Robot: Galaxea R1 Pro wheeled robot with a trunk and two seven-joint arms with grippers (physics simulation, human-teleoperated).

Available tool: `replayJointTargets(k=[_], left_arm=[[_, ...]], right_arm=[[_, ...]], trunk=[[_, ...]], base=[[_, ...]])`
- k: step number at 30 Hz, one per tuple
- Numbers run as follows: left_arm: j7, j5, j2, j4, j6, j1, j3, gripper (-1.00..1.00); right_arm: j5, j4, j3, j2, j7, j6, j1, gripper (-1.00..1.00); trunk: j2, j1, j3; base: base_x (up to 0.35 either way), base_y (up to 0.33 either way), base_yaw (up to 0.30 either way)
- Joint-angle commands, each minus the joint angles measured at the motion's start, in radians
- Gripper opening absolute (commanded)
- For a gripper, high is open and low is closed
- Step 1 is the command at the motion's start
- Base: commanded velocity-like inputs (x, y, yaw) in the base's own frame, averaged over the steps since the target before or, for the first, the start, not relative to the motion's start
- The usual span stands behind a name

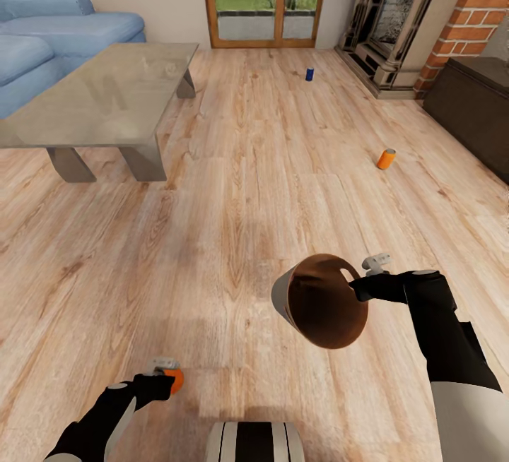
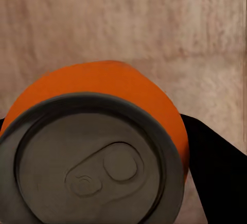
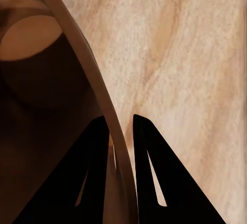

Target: Put the three can of soda from the living room inside the tash can in the kitchen.

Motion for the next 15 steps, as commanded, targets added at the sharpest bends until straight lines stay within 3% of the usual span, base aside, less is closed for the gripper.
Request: replayJointTargets(k=[1, 8, 10, 15], left_arm=[[-0.004, 0.002, 0.001, -0.002, 0.001, 0.000, 0.000, -1.00], [-0.070, 0.008, 0.010, -0.021, 0.070, -0.005, 0.001, -1.00], [-0.086, 0.009, 0.011, -0.060, 0.103, -0.011, 0.001, -1.00], [-0.101, 0.010, 0.022, -0.226, 0.256, -0.017, 0.001, -1.00]], right_arm=[[-0.018, 0.000, 0.001, 0.001, 0.008, 0.010, 0.000, -1.00], [-0.020, 0.002, 0.018, 0.002, 0.008, 0.012, 0.000, -1.00], [-0.019, 0.002, 0.028, 0.002, 0.008, 0.013, 0.000, -1.00], [-0.020, 0.002, 0.054, 0.003, 0.008, 0.024, 0.000, -1.00]], trunk=[[0.000, 0.000, 0.004], [0.029, -0.017, 0.028], [0.043, -0.025, 0.034], [0.078, -0.044, 0.050]], base=[[0.000, 0.000, 0.000], [0.000, 0.000, 0.000], [0.000, 0.000, 0.000], [0.000, 0.000, 0.000]])
